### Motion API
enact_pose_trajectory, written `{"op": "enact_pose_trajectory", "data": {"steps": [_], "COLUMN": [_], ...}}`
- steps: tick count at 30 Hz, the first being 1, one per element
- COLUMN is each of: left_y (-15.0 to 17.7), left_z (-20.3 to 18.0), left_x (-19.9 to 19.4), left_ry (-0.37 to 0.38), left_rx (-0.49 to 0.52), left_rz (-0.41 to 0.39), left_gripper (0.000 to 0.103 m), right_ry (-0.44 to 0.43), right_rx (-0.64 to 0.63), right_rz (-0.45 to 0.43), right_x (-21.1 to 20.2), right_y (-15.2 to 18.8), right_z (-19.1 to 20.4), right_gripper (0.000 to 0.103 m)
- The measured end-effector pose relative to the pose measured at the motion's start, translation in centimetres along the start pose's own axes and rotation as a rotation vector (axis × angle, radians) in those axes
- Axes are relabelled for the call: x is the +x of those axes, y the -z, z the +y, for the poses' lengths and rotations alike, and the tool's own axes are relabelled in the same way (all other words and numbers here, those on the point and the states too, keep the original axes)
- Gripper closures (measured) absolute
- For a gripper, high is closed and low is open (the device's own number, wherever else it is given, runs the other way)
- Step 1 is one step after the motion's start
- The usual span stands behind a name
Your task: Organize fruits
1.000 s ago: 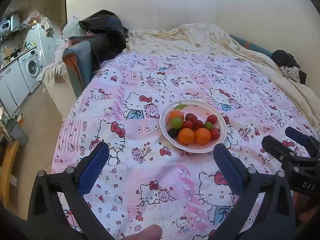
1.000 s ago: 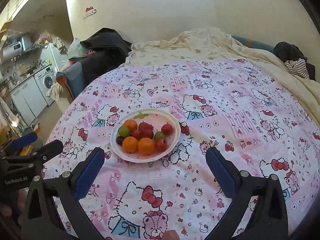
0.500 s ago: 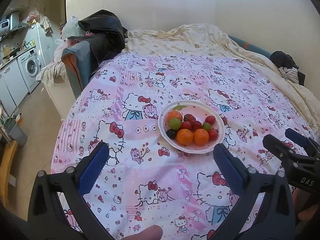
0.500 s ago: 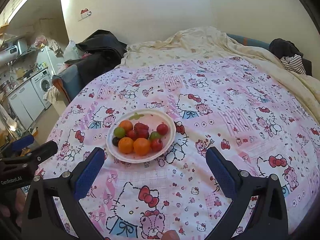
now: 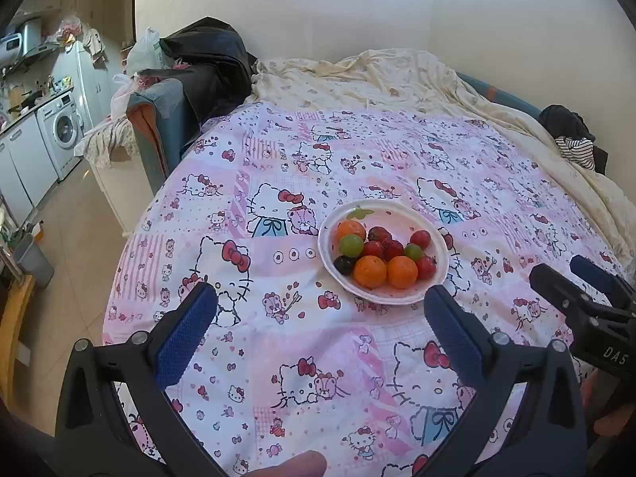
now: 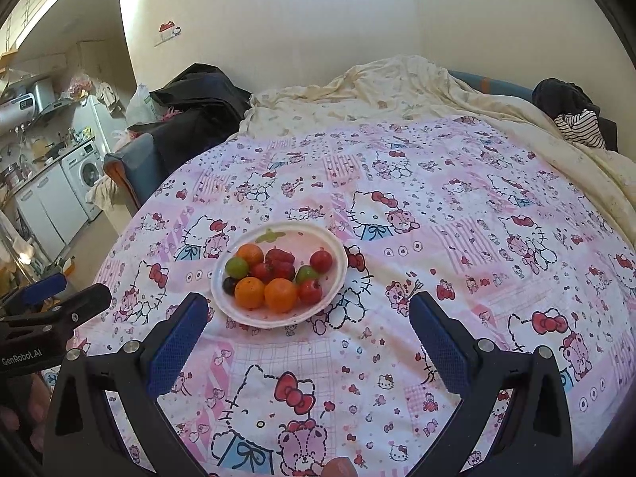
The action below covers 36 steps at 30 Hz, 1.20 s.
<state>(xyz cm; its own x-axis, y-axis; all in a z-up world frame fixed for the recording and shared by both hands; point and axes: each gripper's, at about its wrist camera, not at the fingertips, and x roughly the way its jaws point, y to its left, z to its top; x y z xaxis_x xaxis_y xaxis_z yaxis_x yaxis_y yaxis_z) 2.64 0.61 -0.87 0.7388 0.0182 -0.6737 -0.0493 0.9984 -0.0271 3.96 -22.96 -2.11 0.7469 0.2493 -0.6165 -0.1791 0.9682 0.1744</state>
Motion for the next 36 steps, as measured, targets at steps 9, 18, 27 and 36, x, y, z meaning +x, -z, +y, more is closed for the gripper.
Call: {"op": "enact_pose_trajectory", "data": {"steps": [9,18,27,36], "left_y": [0.08,0.09,0.15,0.35], "left_z": [0.11,0.12,0.11,0.07], "left_x": [-0.03,-0.03,-0.01,0.16], "left_ry": [-0.001,0.000,0.000,0.003], "left_rx": [-0.004,-0.004,-0.003,-0.004], "left_rz": [0.002,0.002,0.006,0.007], "left_gripper": [0.000,0.000,0.000,0.000], "right_ry": [0.000,0.000,0.000,0.000], "right_rx": [0.005,0.005,0.009,0.006], "right_rz": [-0.005,-0.004,-0.004,-0.004], "right_x": [-0.14,-0.10,-0.12,-0.10], "right_y": [-0.16,-0.12,-0.10,-0.16], "right_z": [-0.11,-0.11,-0.05,-0.06], "right_gripper": [0.000,0.000,0.000,0.000]}}
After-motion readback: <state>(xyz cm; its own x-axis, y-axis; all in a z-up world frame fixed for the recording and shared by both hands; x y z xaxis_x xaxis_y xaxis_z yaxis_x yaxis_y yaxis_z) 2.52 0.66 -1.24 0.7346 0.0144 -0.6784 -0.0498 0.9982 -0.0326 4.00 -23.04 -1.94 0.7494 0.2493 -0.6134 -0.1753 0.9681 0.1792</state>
